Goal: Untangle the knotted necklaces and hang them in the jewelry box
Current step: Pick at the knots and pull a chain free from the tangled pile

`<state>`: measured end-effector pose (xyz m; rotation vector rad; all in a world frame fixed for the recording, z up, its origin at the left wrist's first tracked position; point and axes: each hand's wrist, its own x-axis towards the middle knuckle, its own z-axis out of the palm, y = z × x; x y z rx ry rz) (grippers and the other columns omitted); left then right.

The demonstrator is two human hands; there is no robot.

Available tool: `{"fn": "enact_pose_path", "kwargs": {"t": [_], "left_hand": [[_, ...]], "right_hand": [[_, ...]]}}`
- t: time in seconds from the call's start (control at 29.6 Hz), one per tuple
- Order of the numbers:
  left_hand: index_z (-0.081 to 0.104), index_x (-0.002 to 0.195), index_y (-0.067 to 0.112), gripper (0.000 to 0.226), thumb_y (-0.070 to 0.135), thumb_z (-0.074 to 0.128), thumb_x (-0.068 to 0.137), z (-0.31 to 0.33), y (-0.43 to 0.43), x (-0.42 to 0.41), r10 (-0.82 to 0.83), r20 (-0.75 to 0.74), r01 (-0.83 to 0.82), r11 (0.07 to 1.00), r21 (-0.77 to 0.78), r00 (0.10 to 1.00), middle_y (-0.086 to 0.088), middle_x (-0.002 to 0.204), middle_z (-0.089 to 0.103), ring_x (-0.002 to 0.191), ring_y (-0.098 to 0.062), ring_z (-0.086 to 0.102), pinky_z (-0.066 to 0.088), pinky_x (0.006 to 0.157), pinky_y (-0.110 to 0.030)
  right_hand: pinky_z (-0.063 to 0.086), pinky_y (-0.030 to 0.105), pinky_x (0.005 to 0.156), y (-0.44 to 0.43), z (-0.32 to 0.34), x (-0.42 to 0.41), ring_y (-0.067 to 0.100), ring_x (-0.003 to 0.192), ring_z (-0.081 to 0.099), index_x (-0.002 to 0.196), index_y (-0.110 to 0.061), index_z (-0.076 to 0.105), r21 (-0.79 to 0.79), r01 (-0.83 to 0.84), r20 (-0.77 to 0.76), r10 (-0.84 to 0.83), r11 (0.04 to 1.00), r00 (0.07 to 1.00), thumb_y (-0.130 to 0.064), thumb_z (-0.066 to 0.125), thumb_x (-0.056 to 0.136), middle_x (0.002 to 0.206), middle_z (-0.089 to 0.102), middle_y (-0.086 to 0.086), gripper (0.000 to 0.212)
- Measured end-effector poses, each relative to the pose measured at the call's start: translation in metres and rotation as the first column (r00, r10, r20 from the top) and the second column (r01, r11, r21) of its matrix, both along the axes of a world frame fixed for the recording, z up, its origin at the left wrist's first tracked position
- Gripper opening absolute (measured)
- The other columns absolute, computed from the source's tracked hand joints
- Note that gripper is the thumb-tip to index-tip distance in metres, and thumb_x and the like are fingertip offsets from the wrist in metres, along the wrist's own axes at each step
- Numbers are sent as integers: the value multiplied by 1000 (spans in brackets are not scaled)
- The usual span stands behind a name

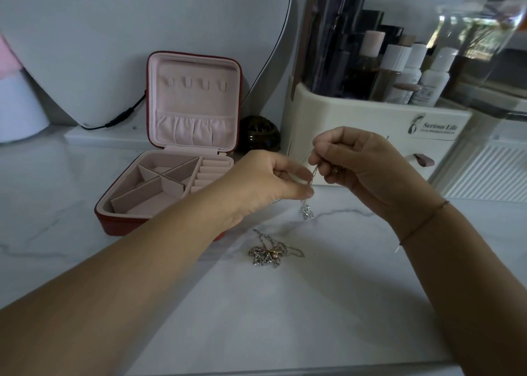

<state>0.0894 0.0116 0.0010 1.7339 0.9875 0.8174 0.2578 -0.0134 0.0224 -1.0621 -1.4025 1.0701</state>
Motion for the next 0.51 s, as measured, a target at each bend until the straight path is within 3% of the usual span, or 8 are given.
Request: {"fn": "enact_pose_path", "kwargs": {"t": [0.14, 0.3, 0.34, 0.44, 0.51], "left_hand": [[74, 83, 21, 10, 17, 78, 75, 0, -2, 1, 3, -8, -3, 1000, 31, 1000, 20, 42, 49, 43, 6, 46, 34, 47, -4], [76, 78, 24, 3, 24, 77, 76, -4, -2, 2, 16, -9, -16, 999, 32, 1000, 12, 70, 69, 66, 7, 57, 44, 69, -8], [75, 81, 21, 3, 23, 75, 78, -4, -2, 3, 16, -12, -16, 1000, 13, 1000, 9, 71, 69, 64, 4, 57, 45, 67, -11], [68, 82, 18, 3, 20, 67, 85, -1, -4, 2, 26, 45, -24, 999, -38, 999, 16, 45, 51, 40, 1, 42, 33, 44, -11], [67, 84, 14, 6, 18, 65, 87, 4, 0, -2, 74, 136, -70, 997, -38, 988, 11, 48, 47, 42, -5, 39, 34, 42, -16]], "right_hand": [[42, 18, 51, 2, -1, 0, 9, 53, 50, 91, -8, 61, -27, -64, 1, 64, 998, 998, -5, 53, 91, 68, 64, 3, 9], [34, 18, 47, 2, -3, 0, 9, 48, 40, 89, -11, 61, -18, -25, 29, 25, 1000, 999, -11, 52, 93, 62, 58, 0, 10], [30, 19, 45, 2, -2, 0, 9, 45, 37, 89, -10, 60, -13, -12, 30, 12, 1000, 999, -12, 53, 93, 59, 57, 1, 9], [19, 21, 41, 2, -3, 2, 9, 38, 26, 89, -8, 59, 10, 38, 74, -39, 999, 997, -15, 55, 93, 47, 46, 1, 9], [17, 20, 39, 2, -4, 3, 10, 37, 22, 87, -6, 60, 32, 75, 161, -80, 997, 984, -16, 56, 93, 42, 38, -1, 12]]}}
